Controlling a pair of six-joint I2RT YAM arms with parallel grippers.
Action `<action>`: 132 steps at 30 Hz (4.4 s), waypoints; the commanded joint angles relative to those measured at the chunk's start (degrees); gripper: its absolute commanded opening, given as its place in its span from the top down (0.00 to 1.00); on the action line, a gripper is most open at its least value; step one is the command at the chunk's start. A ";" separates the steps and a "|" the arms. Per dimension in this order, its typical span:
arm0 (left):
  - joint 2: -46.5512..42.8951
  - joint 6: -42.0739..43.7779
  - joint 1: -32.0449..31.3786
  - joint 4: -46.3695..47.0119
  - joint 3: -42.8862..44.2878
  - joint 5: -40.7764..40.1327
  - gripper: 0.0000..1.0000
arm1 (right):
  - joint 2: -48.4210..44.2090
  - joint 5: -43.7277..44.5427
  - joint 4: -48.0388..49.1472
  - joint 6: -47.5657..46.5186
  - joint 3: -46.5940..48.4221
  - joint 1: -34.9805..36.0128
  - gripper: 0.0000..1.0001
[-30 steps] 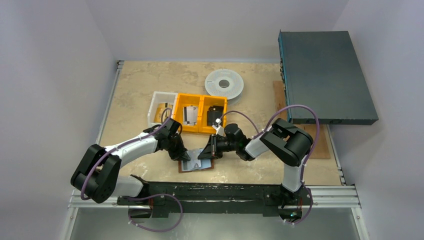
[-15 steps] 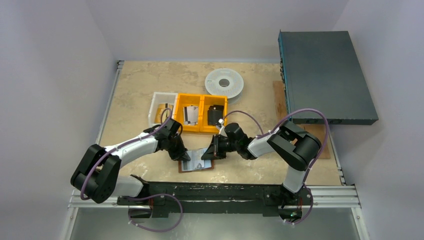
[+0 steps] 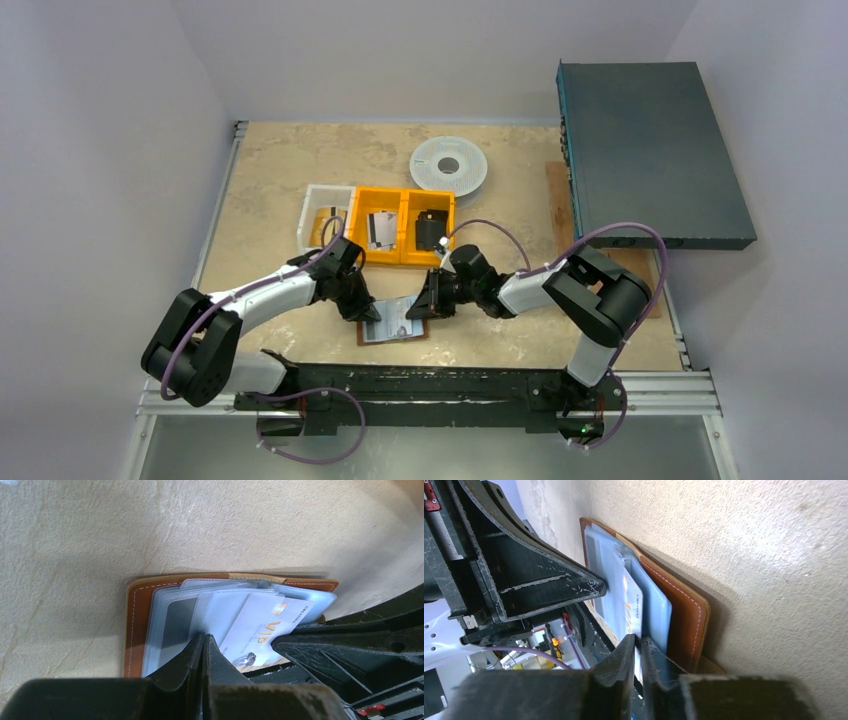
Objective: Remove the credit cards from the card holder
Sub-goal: Remove the credit card from the card holder, then place the credit card in the storage box.
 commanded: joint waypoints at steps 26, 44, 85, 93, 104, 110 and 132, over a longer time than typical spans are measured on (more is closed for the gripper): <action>2.40 1.52 -0.10 -5.75 -2.97 -11.90 1.00 | -5.17 6.09 -8.86 -4.22 1.66 -0.43 1.00; -3.63 5.79 -0.15 -4.66 0.79 -7.63 1.00 | -15.22 8.01 -17.85 -7.16 3.91 -0.73 1.00; -19.44 7.69 7.04 19.66 7.01 32.39 0.98 | -16.81 -21.51 -1.57 1.91 13.24 -10.69 0.98; -19.61 9.72 7.03 15.29 8.41 29.54 1.00 | -20.08 -13.55 -16.08 -6.97 16.00 -10.72 0.04; -12.49 18.81 6.95 -8.48 24.57 1.55 1.00 | -25.71 7.63 -36.48 -16.54 21.64 -10.77 0.01; -0.64 20.25 6.95 -15.27 35.03 -11.55 1.00 | -28.17 12.20 -41.37 -19.04 22.63 -10.82 0.01; 32.76 24.88 8.91 -20.14 59.67 -11.73 0.85 | -36.06 13.92 -46.80 -20.09 20.05 -11.01 0.01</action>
